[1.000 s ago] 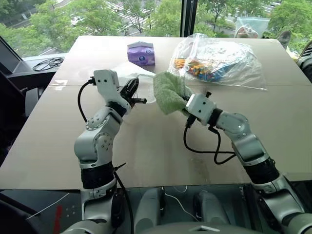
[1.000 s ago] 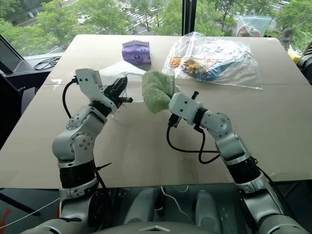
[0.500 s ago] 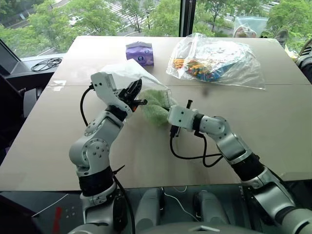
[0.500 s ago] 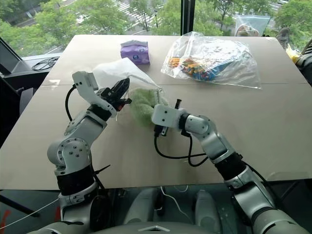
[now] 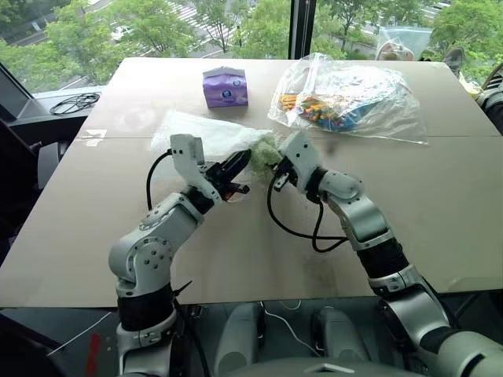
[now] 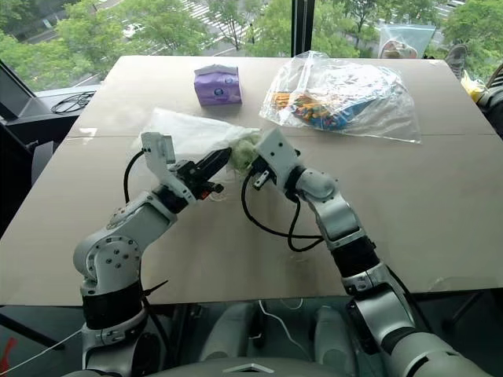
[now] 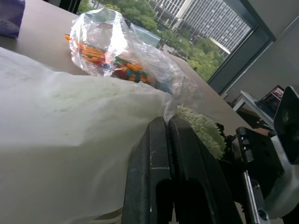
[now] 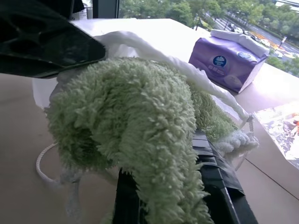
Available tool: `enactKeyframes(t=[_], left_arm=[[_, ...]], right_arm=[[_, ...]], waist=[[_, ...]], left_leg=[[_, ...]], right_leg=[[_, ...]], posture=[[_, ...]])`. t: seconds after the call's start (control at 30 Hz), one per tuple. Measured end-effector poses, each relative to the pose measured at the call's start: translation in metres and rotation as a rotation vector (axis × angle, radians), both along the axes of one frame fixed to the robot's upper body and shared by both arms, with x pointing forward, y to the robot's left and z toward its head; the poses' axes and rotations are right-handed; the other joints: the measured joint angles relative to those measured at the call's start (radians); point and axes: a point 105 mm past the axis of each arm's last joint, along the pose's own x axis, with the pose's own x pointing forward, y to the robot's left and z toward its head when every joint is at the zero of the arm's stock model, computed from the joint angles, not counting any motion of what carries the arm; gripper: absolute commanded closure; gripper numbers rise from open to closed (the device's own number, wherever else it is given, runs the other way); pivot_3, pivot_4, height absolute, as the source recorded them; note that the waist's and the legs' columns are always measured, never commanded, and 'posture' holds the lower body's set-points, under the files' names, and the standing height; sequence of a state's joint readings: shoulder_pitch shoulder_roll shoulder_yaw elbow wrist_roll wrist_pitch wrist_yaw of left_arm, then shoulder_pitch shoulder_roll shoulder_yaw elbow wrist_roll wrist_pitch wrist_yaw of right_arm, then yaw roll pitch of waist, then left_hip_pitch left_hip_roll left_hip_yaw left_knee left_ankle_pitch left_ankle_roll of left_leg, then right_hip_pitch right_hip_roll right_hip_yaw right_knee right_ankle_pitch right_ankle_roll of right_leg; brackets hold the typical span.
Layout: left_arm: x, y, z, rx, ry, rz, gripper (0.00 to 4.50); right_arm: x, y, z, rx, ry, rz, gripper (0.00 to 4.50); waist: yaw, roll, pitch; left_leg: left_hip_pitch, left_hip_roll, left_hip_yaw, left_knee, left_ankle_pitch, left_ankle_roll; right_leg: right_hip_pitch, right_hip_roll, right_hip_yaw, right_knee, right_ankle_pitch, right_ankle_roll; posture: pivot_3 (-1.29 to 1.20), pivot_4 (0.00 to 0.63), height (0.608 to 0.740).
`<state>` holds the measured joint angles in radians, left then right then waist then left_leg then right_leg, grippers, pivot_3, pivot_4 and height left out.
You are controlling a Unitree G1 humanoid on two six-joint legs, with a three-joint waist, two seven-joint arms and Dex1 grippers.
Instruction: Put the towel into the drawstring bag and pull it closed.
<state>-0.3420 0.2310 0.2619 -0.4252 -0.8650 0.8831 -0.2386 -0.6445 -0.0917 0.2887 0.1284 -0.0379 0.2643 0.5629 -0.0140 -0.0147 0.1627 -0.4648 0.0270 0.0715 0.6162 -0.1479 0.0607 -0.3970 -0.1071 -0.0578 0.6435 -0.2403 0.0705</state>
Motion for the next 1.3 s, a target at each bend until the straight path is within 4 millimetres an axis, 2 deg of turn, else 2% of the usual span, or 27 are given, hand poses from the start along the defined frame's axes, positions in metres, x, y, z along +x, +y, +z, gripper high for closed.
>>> enactKeyframes(t=[0.13,0.2,0.43,0.57,0.77,1.07,1.23,1.3], left_arm=[[-0.008,-0.008,0.011,-0.054,-0.023,-0.072,4.5],[-0.012,-0.011,0.015,-0.069,-0.027,-0.102,4.5],[-0.027,-0.01,0.011,-0.071,-0.016,-0.158,4.5],[-0.031,-0.01,0.011,-0.078,-0.011,-0.185,4.5],[-0.033,-0.015,0.008,-0.068,0.001,-0.208,4.5],[-0.036,-0.028,0.003,-0.084,0.017,-0.248,4.5],[-0.035,-0.033,0.0,-0.079,0.022,-0.256,4.5],[-0.034,-0.032,-0.002,-0.078,0.025,-0.25,4.5]], right_arm=[[-0.007,0.006,0.001,-0.014,-0.026,0.069,4.49],[-0.01,0.01,0.004,0.034,-0.005,0.099,4.49],[-0.016,0.008,0.021,0.331,0.178,0.185,4.49],[-0.015,-0.001,0.043,0.628,0.365,0.188,4.49],[-0.016,-0.009,0.056,0.822,0.534,0.179,4.49],[-0.008,-0.027,0.049,1.024,0.857,0.046,4.49],[0.005,-0.035,0.03,1.156,1.08,-0.09,4.49],[0.009,-0.041,0.029,1.223,1.127,-0.126,4.49]], waist=[[0.0,0.0,0.0],[0.0,0.0,0.0],[0.001,0.0,0.0],[0.001,0.0,0.0],[0.0,0.001,0.0],[-0.001,0.001,0.0],[-0.002,0.001,0.001],[-0.002,0.001,0.001]], left_leg=[[0.0,0.0,0.0,0.0,0.0,0.0],[0.0,0.0,0.0,0.0,0.0,0.0],[0.0,0.001,-0.001,0.0,-0.001,0.002],[0.0,0.001,-0.001,-0.001,-0.002,0.002],[0.0,0.001,0.001,-0.003,-0.002,0.002],[-0.002,0.001,0.002,-0.005,-0.002,0.003],[-0.002,0.001,0.003,-0.005,-0.002,0.003],[-0.003,0.001,0.003,-0.005,-0.002,0.003]], right_leg=[[0.0,0.0,0.0,0.0,0.0,0.0],[0.0,0.0,0.0,0.0,0.001,0.002],[0.0,0.0,0.0,0.0,0.001,0.002],[-0.001,0.0,0.0,0.0,0.0,-0.002],[-0.004,-0.001,0.001,0.0,0.0,-0.002],[-0.006,-0.002,0.002,-0.001,0.001,-0.003],[-0.007,-0.002,0.002,-0.001,0.001,-0.003],[-0.007,-0.002,0.002,-0.001,0.0,-0.003]], posture=[[0.0,0.15,0.739],[0.0,0.15,0.739],[0.0,0.15,0.739],[0.0,0.15,0.739],[0.0,0.15,0.739],[0.0,0.15,0.739],[0.0,0.15,0.739],[0.0,0.15,0.739]])
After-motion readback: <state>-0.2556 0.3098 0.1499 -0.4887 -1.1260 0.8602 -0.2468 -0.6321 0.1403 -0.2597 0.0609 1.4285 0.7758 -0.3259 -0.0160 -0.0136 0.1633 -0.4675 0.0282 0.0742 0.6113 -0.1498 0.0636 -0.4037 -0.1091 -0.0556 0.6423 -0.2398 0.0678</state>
